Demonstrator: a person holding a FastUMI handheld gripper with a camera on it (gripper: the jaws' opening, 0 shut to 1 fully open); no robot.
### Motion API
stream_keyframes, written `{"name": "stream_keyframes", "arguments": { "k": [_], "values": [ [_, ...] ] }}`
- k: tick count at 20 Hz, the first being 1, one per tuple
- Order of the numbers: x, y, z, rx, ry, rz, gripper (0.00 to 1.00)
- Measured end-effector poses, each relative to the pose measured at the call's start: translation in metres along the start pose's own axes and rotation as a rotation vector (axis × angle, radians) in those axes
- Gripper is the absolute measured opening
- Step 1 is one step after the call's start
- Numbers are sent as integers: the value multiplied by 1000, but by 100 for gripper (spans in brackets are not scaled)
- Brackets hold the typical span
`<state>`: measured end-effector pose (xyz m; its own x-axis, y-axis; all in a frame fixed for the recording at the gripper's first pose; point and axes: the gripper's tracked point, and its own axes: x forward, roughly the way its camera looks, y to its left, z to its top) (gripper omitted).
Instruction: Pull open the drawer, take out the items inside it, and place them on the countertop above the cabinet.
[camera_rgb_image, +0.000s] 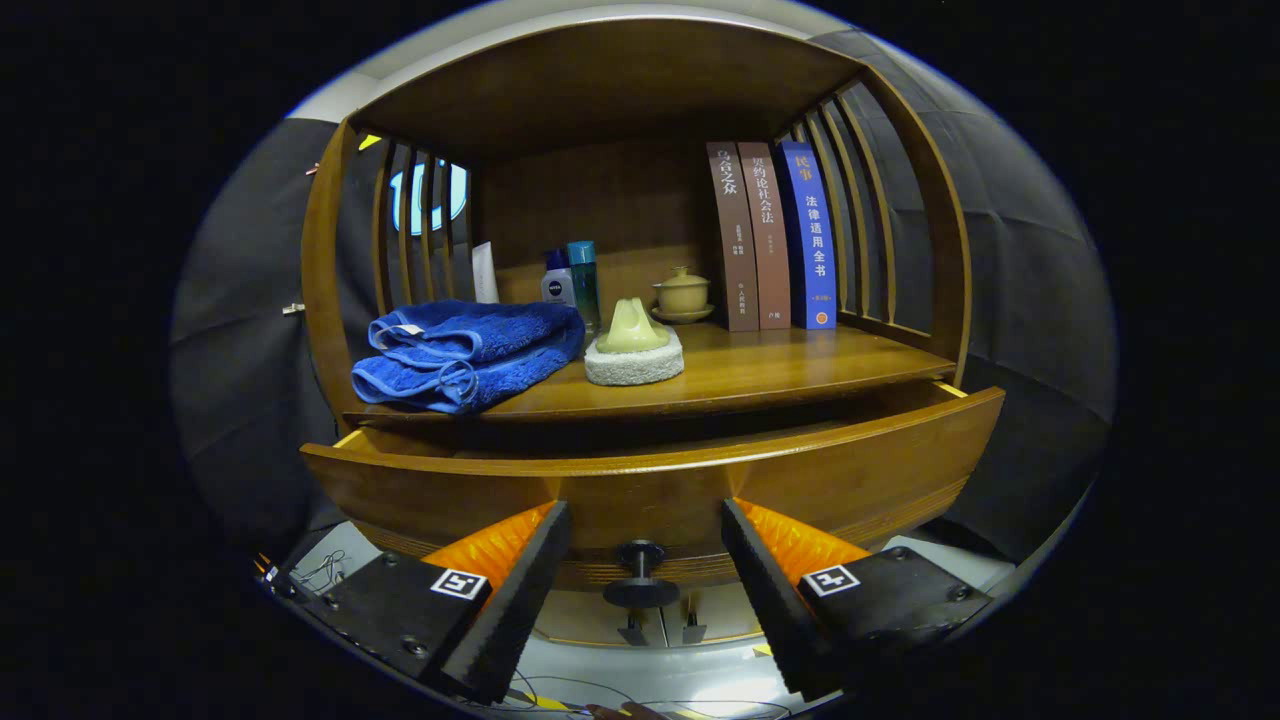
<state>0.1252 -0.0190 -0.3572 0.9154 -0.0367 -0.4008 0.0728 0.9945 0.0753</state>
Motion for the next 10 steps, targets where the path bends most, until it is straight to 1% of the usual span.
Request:
{"name": "stream_keyframes", "arguments": {
  "k": [4,10],
  "values": [
    [17,0,4,-1,0,0,99],
    [27,0,7,0,-2,-1,99]
  ]
}}
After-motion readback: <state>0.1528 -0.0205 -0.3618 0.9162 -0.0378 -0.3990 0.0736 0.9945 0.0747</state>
